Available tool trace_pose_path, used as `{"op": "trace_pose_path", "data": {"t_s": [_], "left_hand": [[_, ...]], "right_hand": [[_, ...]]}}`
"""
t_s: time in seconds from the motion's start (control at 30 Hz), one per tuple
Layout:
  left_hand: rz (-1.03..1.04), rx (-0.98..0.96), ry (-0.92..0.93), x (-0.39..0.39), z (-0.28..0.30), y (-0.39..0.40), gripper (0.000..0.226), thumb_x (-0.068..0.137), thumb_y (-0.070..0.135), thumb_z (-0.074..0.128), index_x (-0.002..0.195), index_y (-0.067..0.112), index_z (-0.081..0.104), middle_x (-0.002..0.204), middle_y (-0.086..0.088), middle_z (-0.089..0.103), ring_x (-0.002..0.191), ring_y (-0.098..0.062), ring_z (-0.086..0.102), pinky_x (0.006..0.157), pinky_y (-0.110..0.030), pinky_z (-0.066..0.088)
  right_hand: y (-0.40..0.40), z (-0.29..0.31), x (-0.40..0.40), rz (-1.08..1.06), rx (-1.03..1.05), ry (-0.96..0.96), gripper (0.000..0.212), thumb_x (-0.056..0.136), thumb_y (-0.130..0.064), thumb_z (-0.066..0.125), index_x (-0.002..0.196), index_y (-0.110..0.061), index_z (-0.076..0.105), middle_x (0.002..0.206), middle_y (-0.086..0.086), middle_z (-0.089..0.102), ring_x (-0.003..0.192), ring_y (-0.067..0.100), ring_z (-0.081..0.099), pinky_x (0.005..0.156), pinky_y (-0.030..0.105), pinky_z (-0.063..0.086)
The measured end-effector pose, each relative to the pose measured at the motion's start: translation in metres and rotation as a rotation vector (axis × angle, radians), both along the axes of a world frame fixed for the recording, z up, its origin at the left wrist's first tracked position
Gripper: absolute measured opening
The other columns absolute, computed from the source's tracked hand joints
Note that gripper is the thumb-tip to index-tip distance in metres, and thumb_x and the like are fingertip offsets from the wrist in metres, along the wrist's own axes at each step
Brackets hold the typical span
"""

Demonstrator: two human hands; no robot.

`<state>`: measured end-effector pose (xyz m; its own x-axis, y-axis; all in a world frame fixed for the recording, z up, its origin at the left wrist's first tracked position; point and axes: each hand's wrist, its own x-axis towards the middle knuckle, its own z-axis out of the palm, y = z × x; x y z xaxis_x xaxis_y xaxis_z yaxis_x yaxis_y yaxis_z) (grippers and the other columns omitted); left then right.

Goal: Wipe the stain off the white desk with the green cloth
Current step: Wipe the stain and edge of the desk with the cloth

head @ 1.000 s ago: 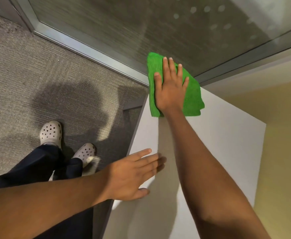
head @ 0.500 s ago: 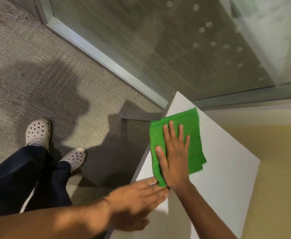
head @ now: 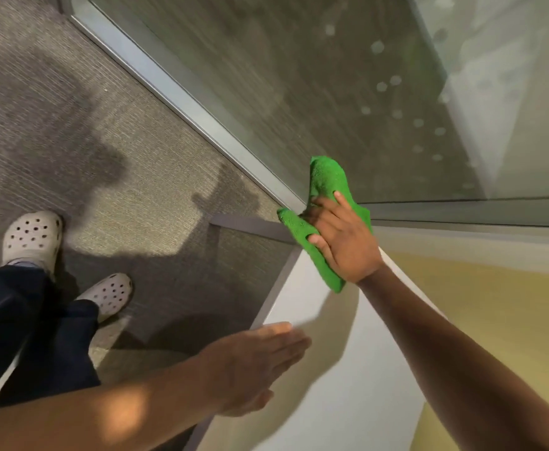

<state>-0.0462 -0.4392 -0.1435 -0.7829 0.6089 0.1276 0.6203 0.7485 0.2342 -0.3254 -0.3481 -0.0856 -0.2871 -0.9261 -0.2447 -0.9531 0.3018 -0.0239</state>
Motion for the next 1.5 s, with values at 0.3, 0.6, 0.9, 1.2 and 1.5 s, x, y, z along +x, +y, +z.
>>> {"op": "trace_pose_path", "data": {"t_s": [0.3, 0.6, 0.9, 1.2, 1.5], "left_hand": [[0.078, 0.351, -0.231, 0.002, -0.003, 0.000, 0.098, 0.090, 0.048, 0.062, 0.164, 0.000, 0.020, 0.172, -0.013, 0.027, 0.160, -0.030, 0.028, 0.131, -0.042, 0.023], [0.064, 0.176, -0.074, 0.001, -0.004, 0.002, 0.087, 0.098, 0.050, 0.046, 0.161, -0.008, 0.030, 0.167, -0.021, 0.030, 0.154, -0.036, 0.027, 0.134, -0.048, 0.011], [0.057, 0.151, -0.052, 0.006, -0.006, 0.006, 0.081, 0.108, 0.049, 0.035, 0.168, -0.001, 0.012, 0.178, -0.018, 0.004, 0.166, -0.032, 0.006, 0.132, -0.048, -0.005], [0.067, 0.163, -0.080, 0.006, -0.010, 0.007, 0.083, 0.105, 0.053, 0.038, 0.168, 0.002, 0.019, 0.178, -0.017, 0.014, 0.165, -0.030, 0.011, 0.135, -0.048, 0.005], [0.061, 0.132, -0.001, 0.005, -0.006, 0.005, 0.081, 0.109, 0.050, 0.034, 0.168, -0.001, 0.012, 0.178, -0.018, 0.006, 0.166, -0.032, 0.006, 0.130, -0.048, -0.010]], "right_hand": [[0.088, -0.010, 0.120, -0.665, -0.173, -0.165, 0.054, 0.115, -0.042, 0.027, 0.163, -0.020, 0.035, 0.175, -0.021, 0.022, 0.166, 0.019, 0.018, 0.134, 0.049, 0.015], [0.064, -0.006, 0.051, -0.316, -0.008, -0.134, 0.056, 0.115, -0.046, 0.023, 0.168, -0.028, 0.019, 0.178, -0.008, 0.014, 0.167, 0.029, 0.008, 0.133, 0.058, 0.012], [-0.020, -0.012, -0.028, -0.358, -0.052, -0.181, 0.037, 0.114, -0.029, 0.034, 0.106, -0.006, 0.062, 0.115, 0.016, 0.067, 0.146, 0.034, 0.048, 0.129, 0.055, 0.026], [0.015, -0.015, 0.060, 0.049, -0.019, -0.144, 0.050, 0.114, -0.037, 0.032, 0.120, -0.006, 0.071, 0.114, 0.011, 0.071, 0.129, 0.030, 0.061, 0.132, 0.048, 0.021], [-0.024, -0.007, -0.009, -0.034, -0.072, -0.042, 0.040, 0.110, -0.024, 0.041, 0.094, -0.001, 0.070, 0.098, 0.017, 0.069, 0.096, 0.039, 0.065, 0.102, 0.050, 0.048]]}}
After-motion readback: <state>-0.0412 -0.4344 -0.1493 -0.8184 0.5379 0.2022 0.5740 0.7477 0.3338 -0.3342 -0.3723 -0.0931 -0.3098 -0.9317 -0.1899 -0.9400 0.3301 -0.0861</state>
